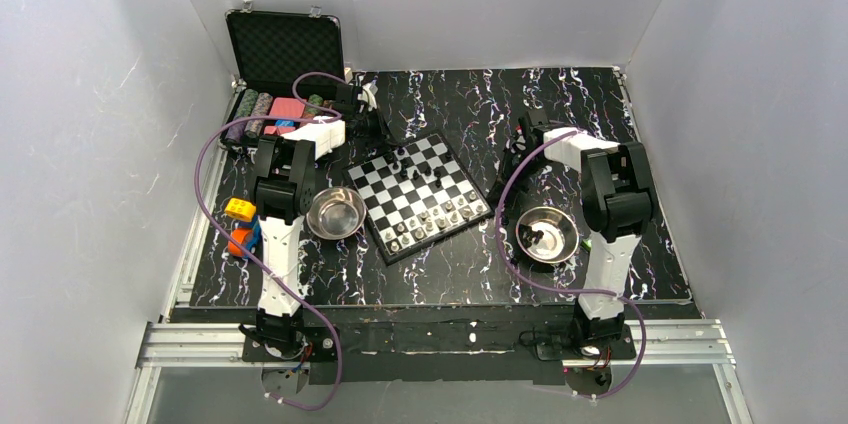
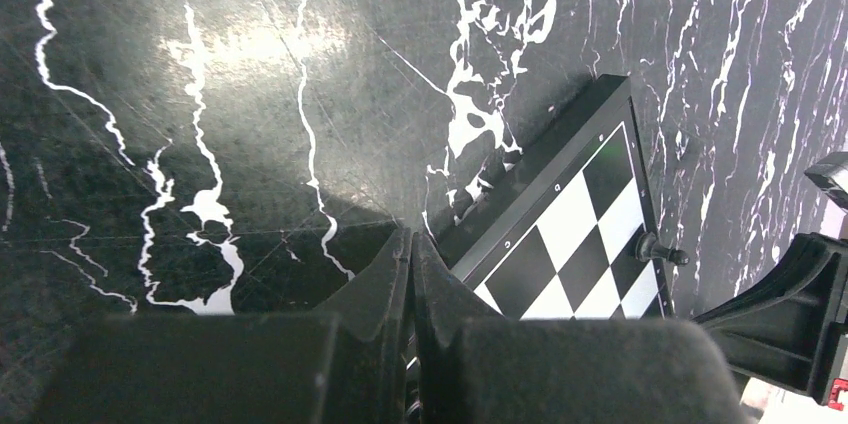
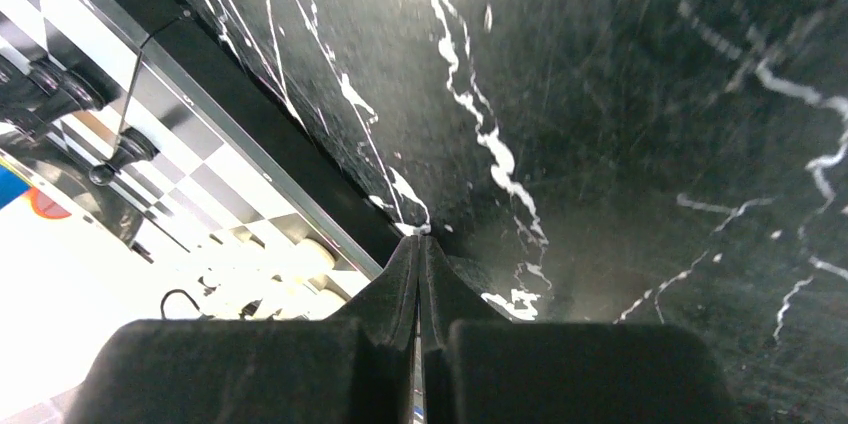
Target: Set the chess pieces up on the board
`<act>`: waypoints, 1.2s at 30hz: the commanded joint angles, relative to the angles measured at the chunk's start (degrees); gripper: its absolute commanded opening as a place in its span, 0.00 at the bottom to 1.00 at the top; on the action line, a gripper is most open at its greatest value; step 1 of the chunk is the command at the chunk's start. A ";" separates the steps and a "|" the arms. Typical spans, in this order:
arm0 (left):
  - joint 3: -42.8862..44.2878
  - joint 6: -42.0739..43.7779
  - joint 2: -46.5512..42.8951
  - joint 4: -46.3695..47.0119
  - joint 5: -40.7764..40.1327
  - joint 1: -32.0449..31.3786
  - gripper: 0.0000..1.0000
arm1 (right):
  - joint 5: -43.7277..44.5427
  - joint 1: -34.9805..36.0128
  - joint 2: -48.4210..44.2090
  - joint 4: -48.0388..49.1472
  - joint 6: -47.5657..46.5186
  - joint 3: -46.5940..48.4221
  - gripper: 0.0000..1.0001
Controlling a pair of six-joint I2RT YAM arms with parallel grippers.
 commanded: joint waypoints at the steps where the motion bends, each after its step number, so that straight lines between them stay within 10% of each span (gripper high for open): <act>1: -3.17 2.26 -0.07 -8.76 0.85 -1.28 0.00 | 5.16 1.09 -2.56 0.17 -0.68 -4.69 0.01; 36: -3.41 4.72 0.89 -9.53 6.06 -4.27 0.00 | 10.40 7.16 -11.38 -1.14 -1.59 -12.13 0.01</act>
